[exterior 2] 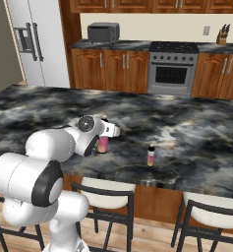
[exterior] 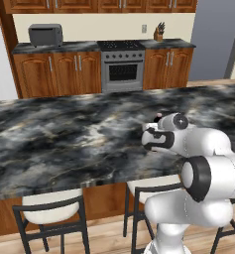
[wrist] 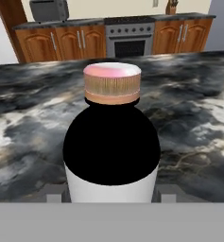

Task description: Place the large bottle from the dining counter next to the other large bottle outside the sink, and place the small bottle from the dining counter next to the other small bottle inside the sink.

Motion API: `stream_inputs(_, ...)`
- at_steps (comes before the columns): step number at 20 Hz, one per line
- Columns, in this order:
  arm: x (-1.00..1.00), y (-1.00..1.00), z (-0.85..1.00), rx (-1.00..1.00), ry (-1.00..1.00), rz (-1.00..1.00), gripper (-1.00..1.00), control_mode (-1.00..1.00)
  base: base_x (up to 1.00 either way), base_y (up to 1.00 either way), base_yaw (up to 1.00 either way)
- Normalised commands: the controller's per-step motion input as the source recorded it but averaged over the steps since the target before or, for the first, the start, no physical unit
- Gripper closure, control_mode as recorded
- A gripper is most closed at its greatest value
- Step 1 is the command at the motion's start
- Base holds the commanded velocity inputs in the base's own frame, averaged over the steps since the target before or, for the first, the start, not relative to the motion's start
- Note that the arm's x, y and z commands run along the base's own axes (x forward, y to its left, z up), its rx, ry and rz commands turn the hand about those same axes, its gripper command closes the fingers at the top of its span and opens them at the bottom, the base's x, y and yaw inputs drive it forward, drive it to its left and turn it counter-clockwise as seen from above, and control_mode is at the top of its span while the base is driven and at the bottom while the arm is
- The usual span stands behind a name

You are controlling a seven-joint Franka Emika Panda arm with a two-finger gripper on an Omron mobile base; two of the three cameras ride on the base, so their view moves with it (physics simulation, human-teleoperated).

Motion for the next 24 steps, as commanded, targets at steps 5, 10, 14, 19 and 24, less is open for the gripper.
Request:
stream_inputs(5,0.00,0.00,0.17,0.00,0.00,0.00,1.00,-1.00,0.00,0.00,0.00)
stream_inputs(10,-0.22,0.00,0.11,0.00,-0.05,0.00,1.00,-1.00,0.00,0.00,0.00)
stream_inputs(14,-0.30,0.00,0.02,0.00,-0.08,0.01,1.00,-1.00,0.00,0.00,0.00)
stream_inputs(19,-0.24,0.00,0.00,0.00,-0.05,0.01,1.00,-1.00,0.00,0.00,0.00)
stream_inputs(24,-0.03,0.00,0.00,0.00,0.00,0.00,1.00,1.00,-0.08,0.00,0.00)
